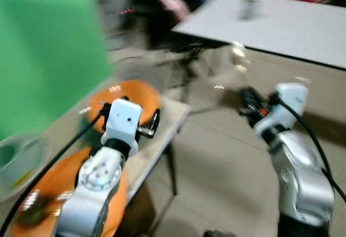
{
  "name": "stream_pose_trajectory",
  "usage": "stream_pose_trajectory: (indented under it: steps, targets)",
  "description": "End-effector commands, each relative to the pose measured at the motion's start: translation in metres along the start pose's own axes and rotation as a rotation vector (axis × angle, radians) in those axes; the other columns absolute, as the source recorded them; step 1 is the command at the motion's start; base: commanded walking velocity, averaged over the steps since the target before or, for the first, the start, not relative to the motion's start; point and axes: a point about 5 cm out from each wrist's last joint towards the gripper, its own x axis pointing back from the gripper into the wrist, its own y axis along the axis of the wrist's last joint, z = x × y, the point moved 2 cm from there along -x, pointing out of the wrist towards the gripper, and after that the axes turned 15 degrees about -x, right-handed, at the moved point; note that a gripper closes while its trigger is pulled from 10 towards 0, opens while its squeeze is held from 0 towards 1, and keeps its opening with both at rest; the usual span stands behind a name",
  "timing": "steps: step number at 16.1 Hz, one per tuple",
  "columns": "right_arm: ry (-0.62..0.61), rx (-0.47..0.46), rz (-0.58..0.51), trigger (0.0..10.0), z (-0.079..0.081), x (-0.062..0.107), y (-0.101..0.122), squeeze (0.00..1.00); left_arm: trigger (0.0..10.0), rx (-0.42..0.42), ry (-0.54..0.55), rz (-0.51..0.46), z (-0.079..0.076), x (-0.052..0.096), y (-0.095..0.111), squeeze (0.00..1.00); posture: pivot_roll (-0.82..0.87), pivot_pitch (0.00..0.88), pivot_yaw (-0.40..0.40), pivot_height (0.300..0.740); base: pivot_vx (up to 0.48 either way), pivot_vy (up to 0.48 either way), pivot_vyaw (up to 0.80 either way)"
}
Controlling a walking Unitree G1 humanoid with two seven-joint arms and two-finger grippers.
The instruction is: Setting the table
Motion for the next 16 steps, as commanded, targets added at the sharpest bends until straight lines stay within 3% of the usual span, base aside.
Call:
stream_pose_trajectory:
  steps: [1, 7, 10, 16]
  targets:
    - [0.023, 0.003, -0.037, 10.0, 0.012, -0.001, 0.006, 0.0, 10.0, -0.013, 0.034, -0.031, 0.003, 0.001, 0.004, 0.0, -0.12, 0.033, 0.076, 0.74, 0.0, 0.0, -0.78]
    - [-0.07, 0.029, -0.016, 10.0, 0.008, -0.002, 0.002, 0.0, 10.0, -0.025, 0.078, -0.035, 0.008, 0.001, 0.005, 0.0, -0.11, 0.034, 0.065, 0.74, 0.0, 0.0, -0.78]
    - [-0.052, 0.072, -0.018, 10.0, 0.012, -0.006, 0.007, 0.0, 10.0, 0.009, 0.094, -0.028, 0.009, 0.003, 0.002, 0.0, -0.11, 0.039, 0.063, 0.74, 0.0, 0.0, 0.0]
    - [-0.038, 0.049, 0.013, 10.0, 0.014, -0.006, 0.002, 0.0, 10.0, 0.019, 0.1, 0.017, 0.014, 0.01, -0.011, 0.0, -0.11, 0.049, 0.049, 0.74, 0.294, 0.0, -0.09]
